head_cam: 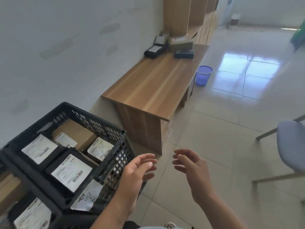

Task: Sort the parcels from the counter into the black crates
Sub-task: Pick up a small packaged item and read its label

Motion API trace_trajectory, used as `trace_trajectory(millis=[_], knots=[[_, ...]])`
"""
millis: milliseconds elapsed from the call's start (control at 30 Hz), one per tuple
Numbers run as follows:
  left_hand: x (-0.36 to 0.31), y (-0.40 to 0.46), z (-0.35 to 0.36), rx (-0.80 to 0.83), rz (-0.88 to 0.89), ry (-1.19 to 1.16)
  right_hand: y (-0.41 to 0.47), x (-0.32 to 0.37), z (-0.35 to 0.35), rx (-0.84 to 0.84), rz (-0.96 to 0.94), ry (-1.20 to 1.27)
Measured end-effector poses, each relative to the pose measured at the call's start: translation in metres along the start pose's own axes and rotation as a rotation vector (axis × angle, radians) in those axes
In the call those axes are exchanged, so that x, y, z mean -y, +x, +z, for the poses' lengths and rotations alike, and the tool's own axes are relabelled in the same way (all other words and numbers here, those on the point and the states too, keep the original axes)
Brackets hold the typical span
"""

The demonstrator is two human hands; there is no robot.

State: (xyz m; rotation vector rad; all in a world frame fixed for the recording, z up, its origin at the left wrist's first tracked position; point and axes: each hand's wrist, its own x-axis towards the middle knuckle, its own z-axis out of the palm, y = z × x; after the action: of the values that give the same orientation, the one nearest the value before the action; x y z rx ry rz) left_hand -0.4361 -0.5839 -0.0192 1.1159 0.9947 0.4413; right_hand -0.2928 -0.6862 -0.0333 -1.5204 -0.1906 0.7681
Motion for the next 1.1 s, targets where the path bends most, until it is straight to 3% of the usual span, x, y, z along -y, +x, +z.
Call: trace_trajectory(millis=[367, 733, 1100], knots=[[-0.037, 0.134, 0.114, 0.115, -0.04, 0.156, 0.144, 0.061, -0.059, -0.096, -0.014, 0.056], [-0.137, 0.328, 0.262, 0.266, -0.056, 0.056, 0.319, 0.172, -0.12, -0.23, -0.027, 0.011], [-0.167, 0.481, 0.363, 0.188, -0.109, 0.133, 0.495, 0.204, -0.185, -0.299, 0.059, 0.129]])
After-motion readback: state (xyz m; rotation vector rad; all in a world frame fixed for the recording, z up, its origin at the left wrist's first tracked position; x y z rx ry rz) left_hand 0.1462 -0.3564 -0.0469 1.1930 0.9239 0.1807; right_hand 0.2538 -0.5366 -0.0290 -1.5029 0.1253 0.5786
